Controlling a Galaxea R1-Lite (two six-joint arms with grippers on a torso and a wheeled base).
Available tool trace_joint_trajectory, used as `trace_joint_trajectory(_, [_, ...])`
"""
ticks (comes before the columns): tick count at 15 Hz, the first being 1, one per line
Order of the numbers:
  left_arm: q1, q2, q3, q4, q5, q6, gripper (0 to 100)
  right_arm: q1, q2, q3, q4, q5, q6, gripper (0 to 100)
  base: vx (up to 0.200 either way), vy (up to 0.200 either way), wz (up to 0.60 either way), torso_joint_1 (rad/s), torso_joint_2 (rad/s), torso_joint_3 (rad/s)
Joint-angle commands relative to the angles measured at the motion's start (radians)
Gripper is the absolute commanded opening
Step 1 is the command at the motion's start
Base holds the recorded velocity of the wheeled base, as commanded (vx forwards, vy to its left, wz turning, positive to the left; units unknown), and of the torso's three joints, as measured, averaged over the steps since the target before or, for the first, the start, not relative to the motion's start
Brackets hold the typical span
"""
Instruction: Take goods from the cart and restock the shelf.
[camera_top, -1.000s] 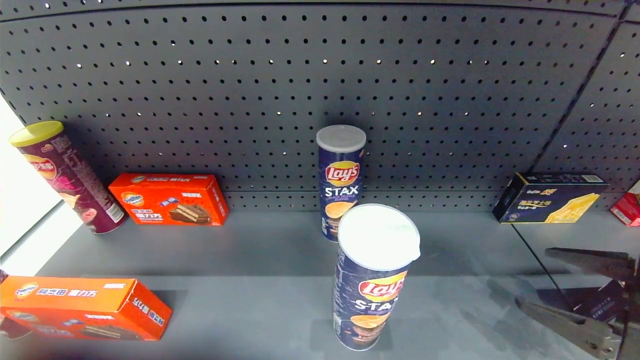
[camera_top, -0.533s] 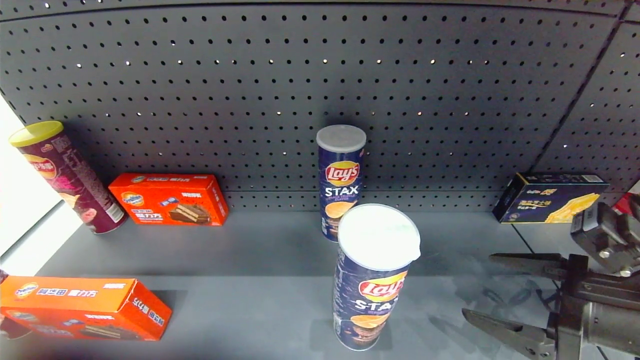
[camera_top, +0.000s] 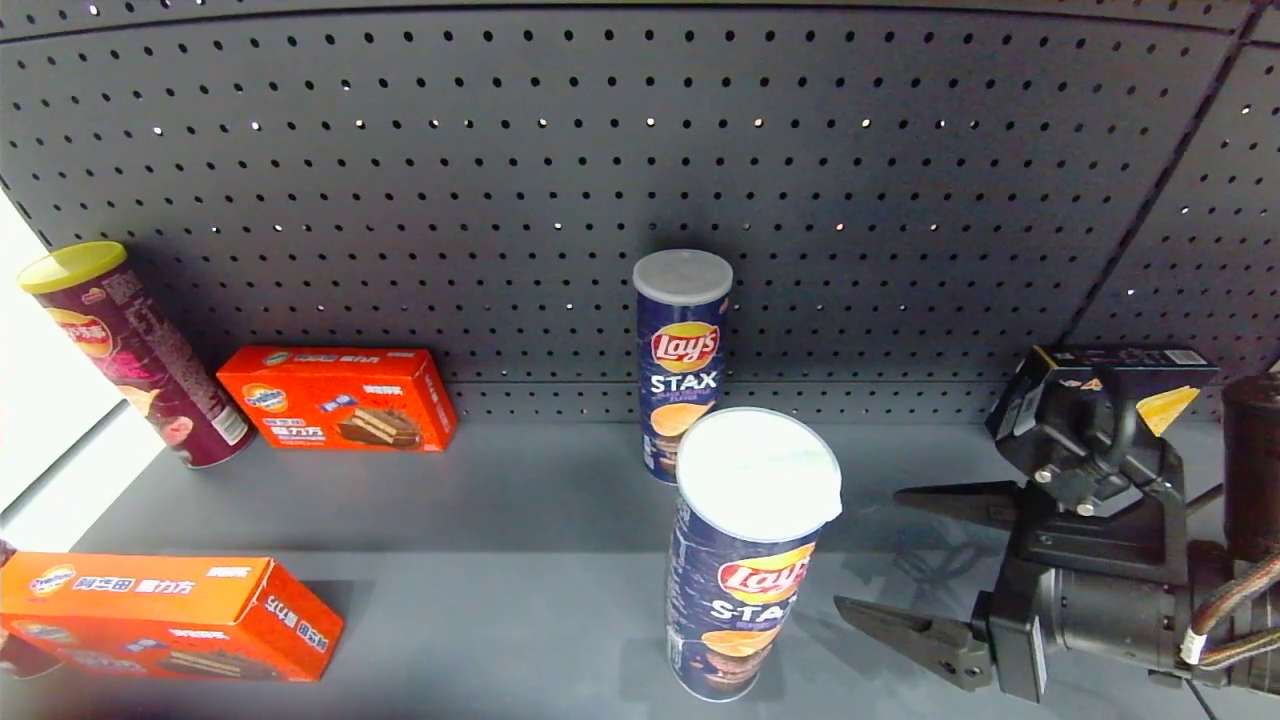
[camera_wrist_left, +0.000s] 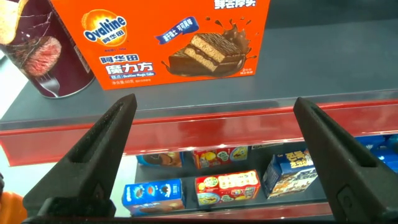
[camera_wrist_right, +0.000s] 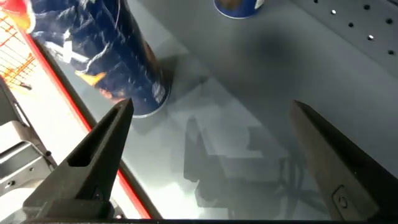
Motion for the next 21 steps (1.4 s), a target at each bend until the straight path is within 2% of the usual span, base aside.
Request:
trace_joint_trajectory(1, [0.001,0.002,0.000,0.000,0.000,0.000,100,0.017,0.047,-0.028,0.000,-0.012,0.000,100,0.000,0.000,0.00,0.000,0.00,0.000])
trace_joint_trajectory(15, [0.001,0.002,0.000,0.000,0.000,0.000,100,0.092,0.132,-0.086,-0.002,-0.015,-0.005,100,0.000,0.000,0.00,0.000,0.00,0.000])
trace_joint_trajectory(18, [0.001,0.002,0.000,0.000,0.000,-0.001,100,0.089,0.129,-0.085,-0.002,-0.017,-0.005,100,0.000,0.000,0.00,0.000,0.00,0.000])
trace_joint_trajectory(21, [0.001,0.002,0.000,0.000,0.000,0.000,100,0.039,0.145,-0.108,-0.002,-0.015,-0.005,100,0.000,0.000,0.00,0.000,0.00,0.000])
